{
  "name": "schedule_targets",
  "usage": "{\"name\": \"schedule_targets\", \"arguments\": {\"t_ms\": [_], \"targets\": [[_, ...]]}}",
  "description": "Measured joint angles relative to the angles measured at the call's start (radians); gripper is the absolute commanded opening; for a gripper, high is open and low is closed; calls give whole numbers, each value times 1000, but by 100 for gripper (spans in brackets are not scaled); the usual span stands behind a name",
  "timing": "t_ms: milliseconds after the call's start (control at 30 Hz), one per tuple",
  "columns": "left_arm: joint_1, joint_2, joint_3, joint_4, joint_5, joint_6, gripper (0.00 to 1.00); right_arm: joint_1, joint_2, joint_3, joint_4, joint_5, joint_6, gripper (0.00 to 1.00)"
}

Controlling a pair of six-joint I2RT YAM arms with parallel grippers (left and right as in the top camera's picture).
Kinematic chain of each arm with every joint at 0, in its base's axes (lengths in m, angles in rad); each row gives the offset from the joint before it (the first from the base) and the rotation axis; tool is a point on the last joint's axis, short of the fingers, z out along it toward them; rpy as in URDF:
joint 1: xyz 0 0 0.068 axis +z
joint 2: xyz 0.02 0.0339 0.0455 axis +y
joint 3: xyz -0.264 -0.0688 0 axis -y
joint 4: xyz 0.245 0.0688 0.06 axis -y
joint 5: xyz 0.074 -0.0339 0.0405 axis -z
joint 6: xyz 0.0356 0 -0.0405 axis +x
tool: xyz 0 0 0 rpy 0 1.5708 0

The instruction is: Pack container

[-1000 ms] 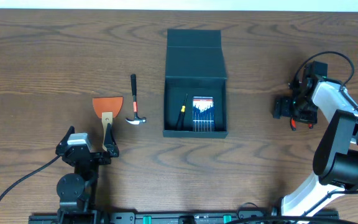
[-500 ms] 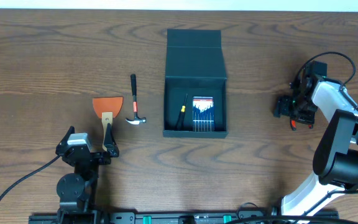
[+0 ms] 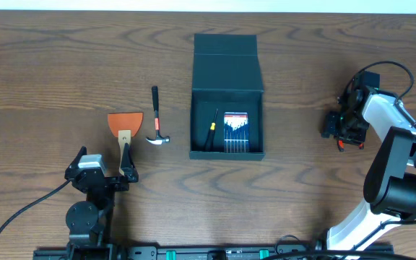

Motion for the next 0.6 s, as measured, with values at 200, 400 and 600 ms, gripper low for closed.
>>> {"name": "schedule_targets", "arguments": {"t_ms": [200,400,600], "targets": [[0,0,0,0,0,0,99,-5,0,5,-6,42,31,65],[0,0,0,0,0,0,99,-39,0,6,-7,59,56,61],[0,0,0,0,0,0,98,-46,0,6,-7,60,79,55]]}}
